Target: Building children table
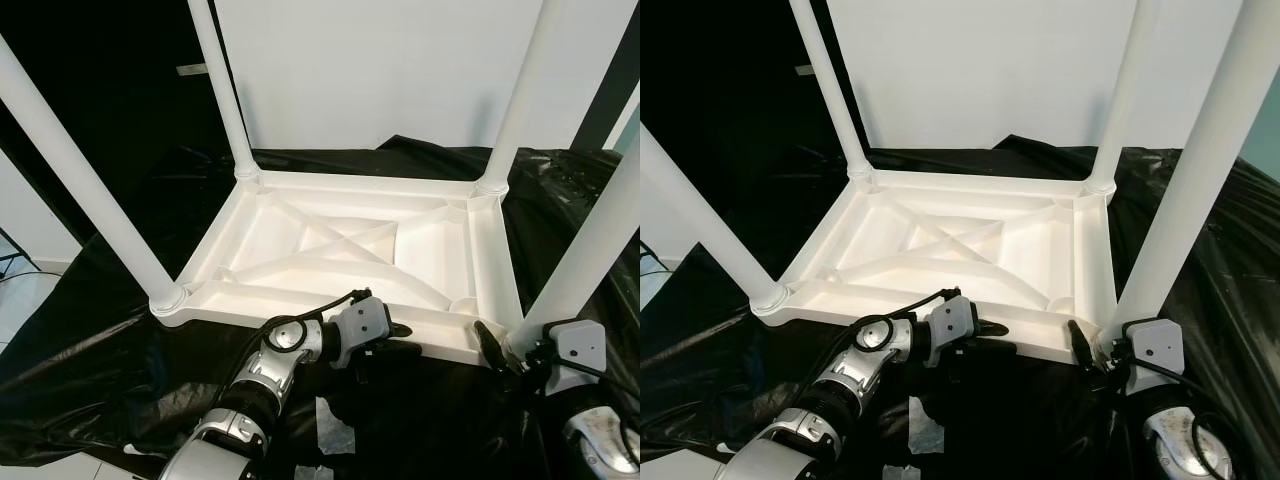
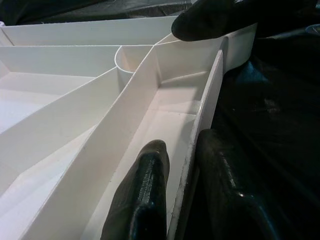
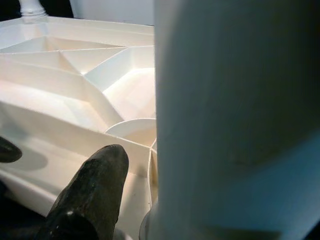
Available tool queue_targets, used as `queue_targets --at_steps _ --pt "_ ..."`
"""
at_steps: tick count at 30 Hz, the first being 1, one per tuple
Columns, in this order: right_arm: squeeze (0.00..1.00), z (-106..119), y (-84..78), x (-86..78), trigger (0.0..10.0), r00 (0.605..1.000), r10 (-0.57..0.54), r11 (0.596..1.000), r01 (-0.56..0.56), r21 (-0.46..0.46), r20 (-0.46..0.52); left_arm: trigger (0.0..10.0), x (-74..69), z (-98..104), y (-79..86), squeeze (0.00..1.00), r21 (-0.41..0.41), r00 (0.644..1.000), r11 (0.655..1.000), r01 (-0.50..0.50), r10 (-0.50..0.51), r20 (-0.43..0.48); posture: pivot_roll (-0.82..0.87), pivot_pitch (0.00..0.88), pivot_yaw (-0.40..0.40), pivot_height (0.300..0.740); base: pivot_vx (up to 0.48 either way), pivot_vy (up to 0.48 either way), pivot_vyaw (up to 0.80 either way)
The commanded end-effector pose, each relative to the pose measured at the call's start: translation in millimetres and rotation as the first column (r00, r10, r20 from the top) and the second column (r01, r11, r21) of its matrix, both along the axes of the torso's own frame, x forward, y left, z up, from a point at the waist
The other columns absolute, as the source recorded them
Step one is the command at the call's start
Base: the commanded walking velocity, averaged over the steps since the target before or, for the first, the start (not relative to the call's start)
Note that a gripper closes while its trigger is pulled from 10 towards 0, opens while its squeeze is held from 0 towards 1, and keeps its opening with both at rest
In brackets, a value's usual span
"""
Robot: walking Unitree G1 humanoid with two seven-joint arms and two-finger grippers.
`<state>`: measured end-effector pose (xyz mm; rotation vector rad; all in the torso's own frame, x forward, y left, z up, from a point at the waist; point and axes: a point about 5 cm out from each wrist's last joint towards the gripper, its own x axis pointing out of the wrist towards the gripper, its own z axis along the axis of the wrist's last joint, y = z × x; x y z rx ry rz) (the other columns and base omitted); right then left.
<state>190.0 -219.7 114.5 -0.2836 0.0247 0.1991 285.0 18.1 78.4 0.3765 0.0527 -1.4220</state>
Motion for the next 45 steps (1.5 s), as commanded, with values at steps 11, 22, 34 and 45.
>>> queue_targets --at_steps 11,22,34,45 --pt "0.0 -2.7 4.0 -8.2 0.0 0.995 0.089 0.995 -0.086 0.058 -0.052 10.0 -5.8 -30.5 8.4 0.0 0.074 0.98 0.98 -0.183 0.188 -0.065 -0.15 0.0 0.06 0.74 0.0 0.0 0.0" --pt "0.0 -27.7 12.0 -9.1 0.0 0.95 -0.304 0.931 0.311 0.189 -0.068 10.0 -6.2 -30.5 7.8 0.0 0.071 0.98 0.98 -0.184 0.189 -0.066 -0.15 0.0 0.058 0.74 0.0 0.0 0.0" --pt "0.0 -22.4 11.3 -2.2 10.0 0.925 -0.379 0.914 0.376 0.151 -0.008 10.0 -4.6 -29.1 5.9 0.0 0.068 0.979 0.98 -0.189 0.193 -0.062 -0.15 0.0 0.055 0.74 0.0 0.0 0.0" --pt "0.0 -1.0 0.8 2.3 10.0 0.987 -0.144 0.989 0.142 0.038 0.068 10.0 -6.1 -30.1 4.0 0.0 0.068 0.98 0.981 -0.183 0.188 -0.065 -0.16 0.0 0.052 0.74 0.0 0.0 0.0"
